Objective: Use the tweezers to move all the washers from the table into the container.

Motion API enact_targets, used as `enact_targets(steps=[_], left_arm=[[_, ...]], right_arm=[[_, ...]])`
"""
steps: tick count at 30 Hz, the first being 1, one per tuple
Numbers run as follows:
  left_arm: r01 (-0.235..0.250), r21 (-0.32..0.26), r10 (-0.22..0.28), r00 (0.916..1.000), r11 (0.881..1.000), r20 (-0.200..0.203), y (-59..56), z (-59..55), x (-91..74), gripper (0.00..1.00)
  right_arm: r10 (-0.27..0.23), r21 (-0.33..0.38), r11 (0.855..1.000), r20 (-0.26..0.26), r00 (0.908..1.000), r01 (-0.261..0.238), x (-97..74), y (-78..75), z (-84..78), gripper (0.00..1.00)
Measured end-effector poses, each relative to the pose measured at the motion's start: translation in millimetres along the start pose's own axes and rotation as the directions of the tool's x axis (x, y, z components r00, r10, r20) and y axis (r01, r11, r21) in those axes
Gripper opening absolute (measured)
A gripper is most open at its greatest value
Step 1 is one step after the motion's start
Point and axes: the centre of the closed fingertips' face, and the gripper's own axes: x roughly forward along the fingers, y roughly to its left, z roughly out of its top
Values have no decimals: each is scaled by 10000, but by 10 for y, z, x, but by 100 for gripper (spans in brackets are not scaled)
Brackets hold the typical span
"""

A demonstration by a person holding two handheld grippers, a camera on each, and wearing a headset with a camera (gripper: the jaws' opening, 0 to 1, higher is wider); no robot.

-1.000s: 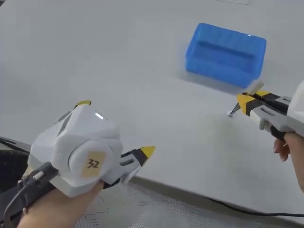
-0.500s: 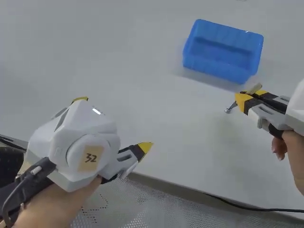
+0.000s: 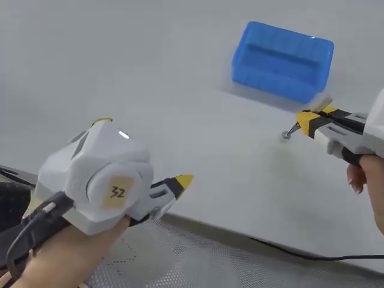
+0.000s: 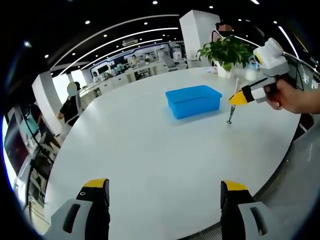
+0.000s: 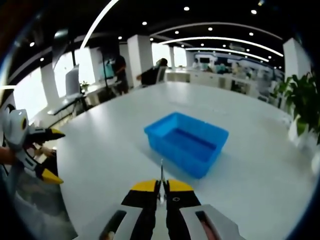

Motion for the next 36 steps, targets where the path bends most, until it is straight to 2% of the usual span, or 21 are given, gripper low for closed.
enact_targets(steps=[7, 13, 22, 36], left_arm=[[-5, -17, 5, 10000, 10000, 10, 3, 3, 0, 94], [11, 3, -11, 10000, 10000, 20, 1, 7, -1, 94], [-17, -15, 17, 10000, 10000, -16, 6, -4, -1, 94], [2, -11, -3, 10000, 10000, -77, -2, -25, 1, 94]], right_arm=[[23, -86, 10000, 123, 9999, -22, -57, 1, 107, 2], [61, -263, 9996, 362, 9993, -52, -107, 18, 260, 2], [140, -426, 9990, 623, 9980, -113, -118, 49, 402, 2], [-82, -542, 9984, 1075, 9942, 141, -154, -103, 615, 2]])
